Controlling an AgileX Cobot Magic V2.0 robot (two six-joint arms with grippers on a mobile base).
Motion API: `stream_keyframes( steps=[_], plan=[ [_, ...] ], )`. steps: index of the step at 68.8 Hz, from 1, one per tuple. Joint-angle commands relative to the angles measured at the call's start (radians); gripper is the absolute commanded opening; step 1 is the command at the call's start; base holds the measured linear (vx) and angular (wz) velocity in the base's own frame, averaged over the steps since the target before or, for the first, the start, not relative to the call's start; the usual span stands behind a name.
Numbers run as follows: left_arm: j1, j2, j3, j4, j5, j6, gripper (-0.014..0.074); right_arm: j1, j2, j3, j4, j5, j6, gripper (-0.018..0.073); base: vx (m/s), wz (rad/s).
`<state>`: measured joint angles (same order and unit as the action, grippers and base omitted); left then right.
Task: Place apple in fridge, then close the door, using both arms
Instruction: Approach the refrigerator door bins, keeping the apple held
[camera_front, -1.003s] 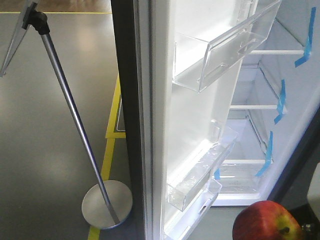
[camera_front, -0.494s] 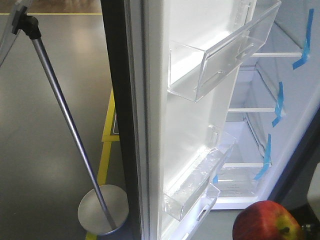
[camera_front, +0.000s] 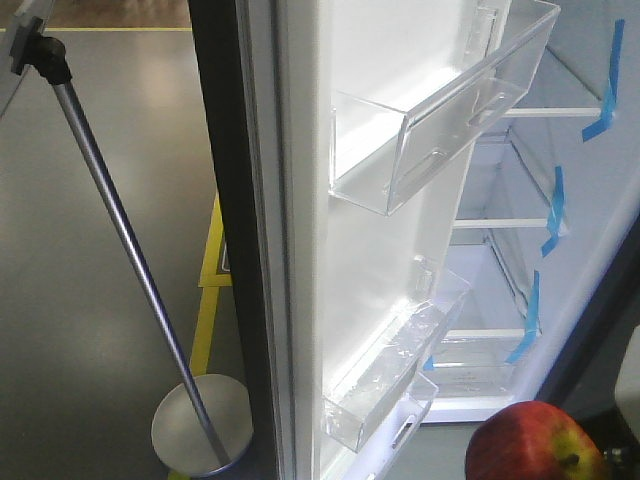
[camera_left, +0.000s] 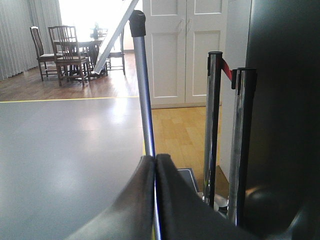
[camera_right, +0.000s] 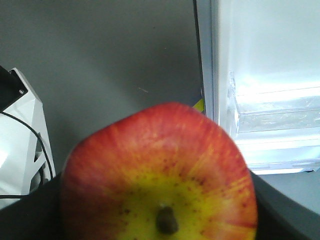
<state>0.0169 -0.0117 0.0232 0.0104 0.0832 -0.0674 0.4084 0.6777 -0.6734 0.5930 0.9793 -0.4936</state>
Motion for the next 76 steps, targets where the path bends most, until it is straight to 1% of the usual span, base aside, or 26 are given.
stream_keyframes(
  steps=[1, 76],
  plan=[
    [-0.007, -0.014, -0.016, -0.01, -0.068, -0.001, -0.0006, 0.0, -0.002, -0.028, 0.041, -0.046, -0.009, 0.0123, 0.0, 0.0],
    [-0.007, -0.014, -0.016, -0.01, -0.068, -0.001, -0.0006, 0.0, -0.002, -0.028, 0.041, -0.046, -0.009, 0.0123, 0.0, 0.0]
  ],
)
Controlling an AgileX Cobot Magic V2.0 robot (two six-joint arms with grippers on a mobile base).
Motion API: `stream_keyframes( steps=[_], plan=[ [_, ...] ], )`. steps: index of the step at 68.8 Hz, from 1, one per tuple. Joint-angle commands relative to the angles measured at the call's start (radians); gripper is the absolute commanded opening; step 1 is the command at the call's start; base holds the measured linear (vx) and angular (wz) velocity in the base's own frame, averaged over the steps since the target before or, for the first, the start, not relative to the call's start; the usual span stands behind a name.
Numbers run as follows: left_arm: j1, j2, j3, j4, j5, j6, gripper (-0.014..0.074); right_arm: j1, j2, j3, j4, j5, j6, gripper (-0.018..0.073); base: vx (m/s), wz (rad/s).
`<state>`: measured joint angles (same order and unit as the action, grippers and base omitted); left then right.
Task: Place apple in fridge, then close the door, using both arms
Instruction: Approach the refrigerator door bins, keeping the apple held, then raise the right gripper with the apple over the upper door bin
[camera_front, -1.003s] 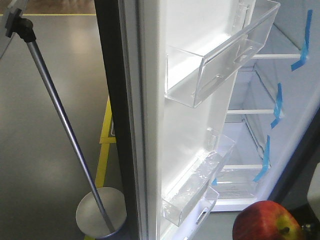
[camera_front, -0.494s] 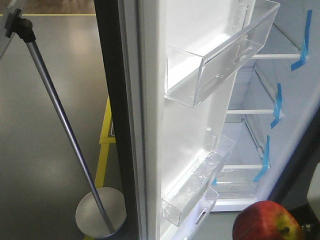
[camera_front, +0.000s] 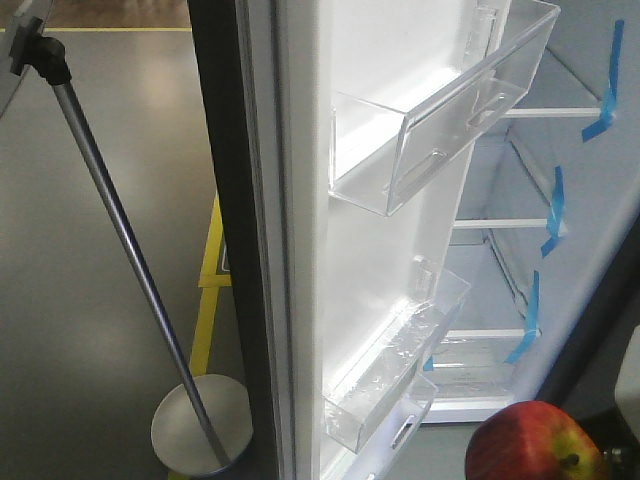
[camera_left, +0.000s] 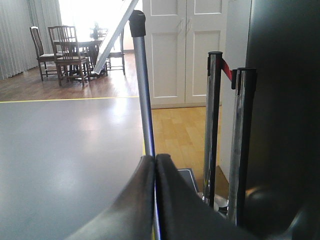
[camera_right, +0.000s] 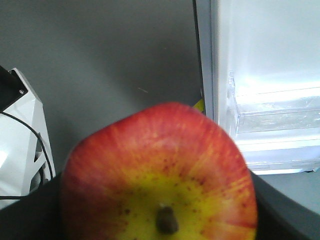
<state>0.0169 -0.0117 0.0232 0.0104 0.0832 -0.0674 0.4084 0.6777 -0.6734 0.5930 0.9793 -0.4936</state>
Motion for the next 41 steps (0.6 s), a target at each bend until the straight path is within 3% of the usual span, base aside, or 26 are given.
stream_keyframes(
  steps=[1, 19, 33, 41],
  plan=[
    [-0.007, -0.014, -0.016, -0.01, -0.068, -0.001, -0.0006, 0.0, -0.002, -0.028, 0.041, -0.046, -0.009, 0.0123, 0.0, 0.0],
    [-0.007, -0.014, -0.016, -0.01, -0.068, -0.001, -0.0006, -0.001, -0.001, -0.028, 0.023, -0.052, 0.007, 0.0123, 0.0, 0.0],
    [-0.007, -0.014, -0.016, -0.01, -0.068, -0.001, -0.0006, -0.006, 0.125, -0.06, -0.286, -0.127, 0.242, 0.0131, 0.0, 0.0],
    [-0.007, -0.014, -0.016, -0.01, -0.068, -0.001, -0.0006, -0.066, 0.217, -0.126, -0.409, -0.141, 0.311, 0.0134, 0.0, 0.0]
  ],
)
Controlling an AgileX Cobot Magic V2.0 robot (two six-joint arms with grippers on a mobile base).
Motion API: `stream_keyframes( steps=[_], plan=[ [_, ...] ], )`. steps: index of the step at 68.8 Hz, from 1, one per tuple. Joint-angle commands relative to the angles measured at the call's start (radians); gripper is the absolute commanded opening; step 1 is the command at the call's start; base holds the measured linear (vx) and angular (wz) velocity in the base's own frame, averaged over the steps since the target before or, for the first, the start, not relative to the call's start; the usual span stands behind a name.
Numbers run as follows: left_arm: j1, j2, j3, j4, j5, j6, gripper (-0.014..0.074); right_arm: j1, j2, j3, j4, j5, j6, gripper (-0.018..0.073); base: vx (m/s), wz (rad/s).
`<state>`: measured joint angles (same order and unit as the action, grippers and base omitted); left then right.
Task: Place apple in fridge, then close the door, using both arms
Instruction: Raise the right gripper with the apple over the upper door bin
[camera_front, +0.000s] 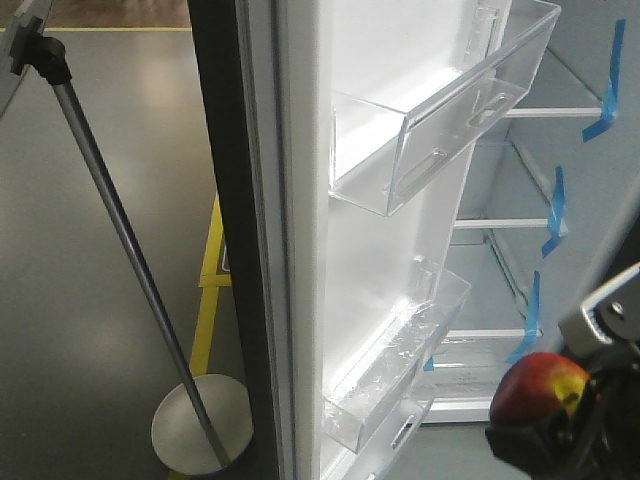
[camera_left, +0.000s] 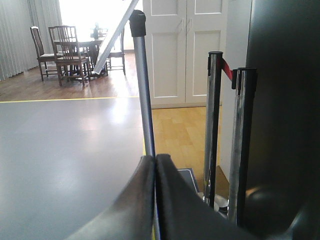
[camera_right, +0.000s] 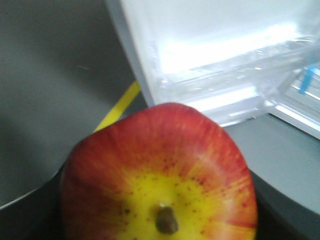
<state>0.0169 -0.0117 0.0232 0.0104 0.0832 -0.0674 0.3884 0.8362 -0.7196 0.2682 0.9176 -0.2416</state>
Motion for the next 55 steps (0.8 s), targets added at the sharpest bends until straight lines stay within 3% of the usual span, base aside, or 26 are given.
stream_keyframes(
  steps=[1, 10, 25, 55],
  plan=[
    [-0.007, -0.014, -0.016, -0.01, -0.068, -0.001, -0.0006, -0.064, 0.069, -0.096, -0.091, -0.079, 0.059, 0.0134, 0.0, 0.0],
    [-0.007, -0.014, -0.016, -0.01, -0.068, -0.001, -0.0006, -0.176, 0.142, -0.218, -0.065, -0.07, -0.001, 0.0136, 0.0, 0.0],
    [-0.007, -0.014, -0.016, -0.01, -0.068, -0.001, -0.0006, -0.289, 0.197, -0.495, 0.127, -0.03, -0.135, 0.0139, 0.0, 0.0],
    [-0.007, -0.014, -0.016, -0.01, -0.068, -0.001, -0.0006, -0.289, 0.414, -0.909, 0.38, -0.029, -0.299, 0.0155, 0.0, 0.0]
  ],
)
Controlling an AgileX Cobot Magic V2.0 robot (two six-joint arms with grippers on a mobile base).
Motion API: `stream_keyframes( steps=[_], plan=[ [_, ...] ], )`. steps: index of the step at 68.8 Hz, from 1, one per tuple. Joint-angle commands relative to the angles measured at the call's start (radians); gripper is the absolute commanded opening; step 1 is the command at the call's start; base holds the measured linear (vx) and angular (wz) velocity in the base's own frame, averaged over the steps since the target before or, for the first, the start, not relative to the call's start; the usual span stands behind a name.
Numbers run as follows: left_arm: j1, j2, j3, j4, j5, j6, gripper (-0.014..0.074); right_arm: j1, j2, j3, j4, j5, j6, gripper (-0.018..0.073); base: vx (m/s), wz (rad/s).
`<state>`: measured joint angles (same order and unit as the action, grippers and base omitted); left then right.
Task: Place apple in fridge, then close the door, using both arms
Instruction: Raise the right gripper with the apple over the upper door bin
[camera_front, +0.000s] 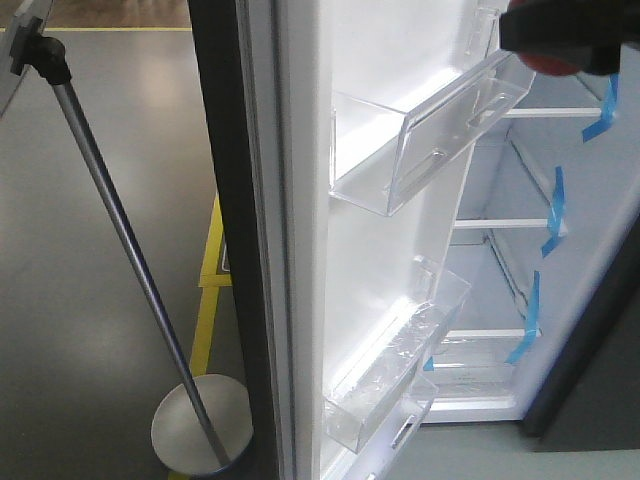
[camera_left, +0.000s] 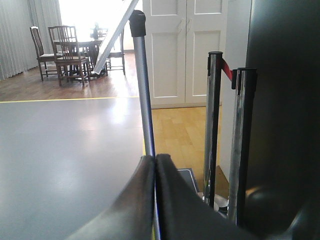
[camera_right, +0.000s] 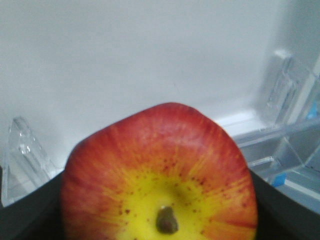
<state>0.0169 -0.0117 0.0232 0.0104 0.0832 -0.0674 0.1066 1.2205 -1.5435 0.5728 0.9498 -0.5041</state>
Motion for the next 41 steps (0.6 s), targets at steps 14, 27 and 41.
stream_keyframes(
  steps=[14, 27, 41],
  plan=[
    [-0.007, -0.014, -0.016, -0.01, -0.068, -0.001, -0.0006, -0.007, 0.137, -0.191, 0.094, -0.085, -0.059, 0.0162, 0.0, 0.0],
    [-0.007, -0.014, -0.016, -0.01, -0.068, -0.001, -0.0006, -0.007, 0.233, -0.255, 0.091, -0.096, -0.068, 0.0171, 0.0, 0.0],
    [-0.007, -0.014, -0.016, -0.01, -0.068, -0.001, -0.0006, -0.007, 0.305, -0.272, 0.092, -0.109, -0.073, 0.0179, 0.0, 0.0]
  ],
)
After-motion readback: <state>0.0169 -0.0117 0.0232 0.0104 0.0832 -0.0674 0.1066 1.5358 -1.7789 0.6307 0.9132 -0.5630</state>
